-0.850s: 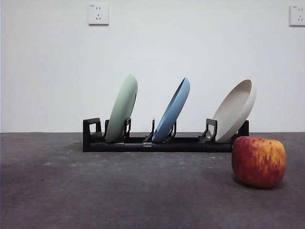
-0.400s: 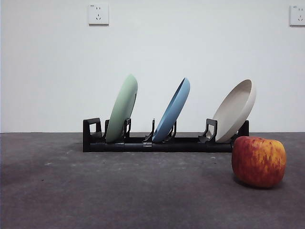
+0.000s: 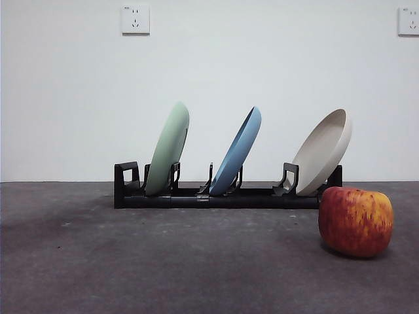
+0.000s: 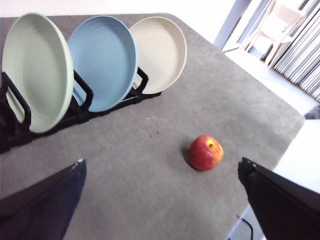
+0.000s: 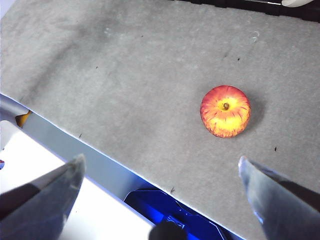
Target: Take the green plate from the plate rack,put the plate on the table,take the apple from the table,put the apple in the plate
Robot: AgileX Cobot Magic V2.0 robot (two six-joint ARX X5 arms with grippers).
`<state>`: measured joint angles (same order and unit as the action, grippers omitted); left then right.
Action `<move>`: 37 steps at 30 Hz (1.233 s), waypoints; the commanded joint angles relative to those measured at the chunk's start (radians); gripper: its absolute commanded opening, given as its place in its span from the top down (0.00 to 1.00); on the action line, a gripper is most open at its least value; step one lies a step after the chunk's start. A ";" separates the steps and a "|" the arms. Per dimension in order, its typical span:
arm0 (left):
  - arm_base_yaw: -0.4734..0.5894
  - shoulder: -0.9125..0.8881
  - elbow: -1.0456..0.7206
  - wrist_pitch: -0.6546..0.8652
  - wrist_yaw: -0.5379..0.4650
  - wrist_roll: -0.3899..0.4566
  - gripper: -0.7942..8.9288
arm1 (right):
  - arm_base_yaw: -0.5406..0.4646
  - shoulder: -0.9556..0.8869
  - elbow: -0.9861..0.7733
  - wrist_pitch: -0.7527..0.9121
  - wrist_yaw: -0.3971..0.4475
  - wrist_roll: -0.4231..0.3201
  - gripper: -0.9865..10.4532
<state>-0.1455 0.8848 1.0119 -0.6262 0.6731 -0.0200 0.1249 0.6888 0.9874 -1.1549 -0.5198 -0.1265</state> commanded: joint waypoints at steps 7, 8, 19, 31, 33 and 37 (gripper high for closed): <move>-0.110 0.336 0.219 0.131 -0.151 -0.006 0.33 | 0.002 -0.002 0.001 0.006 0.001 0.006 0.31; -0.114 0.372 0.241 0.145 -0.157 -0.006 0.33 | 0.002 -0.002 0.001 0.006 0.001 0.006 0.31; -0.159 0.750 0.455 0.230 -0.249 -0.007 0.33 | 0.002 -0.001 0.001 0.006 0.001 0.006 0.31; -0.179 0.961 0.476 0.394 -0.300 -0.014 0.34 | 0.002 -0.001 0.001 0.005 0.001 0.006 0.31; -0.180 0.982 0.476 0.406 -0.301 -0.015 0.34 | 0.002 -0.001 0.001 0.005 0.001 0.006 0.31; -0.183 1.018 0.476 0.417 -0.303 -0.019 0.34 | 0.002 -0.001 0.001 0.005 0.002 0.006 0.31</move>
<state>-0.3244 1.8866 1.4849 -0.2184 0.3721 -0.0284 0.1249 0.6888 0.9874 -1.1549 -0.5201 -0.1268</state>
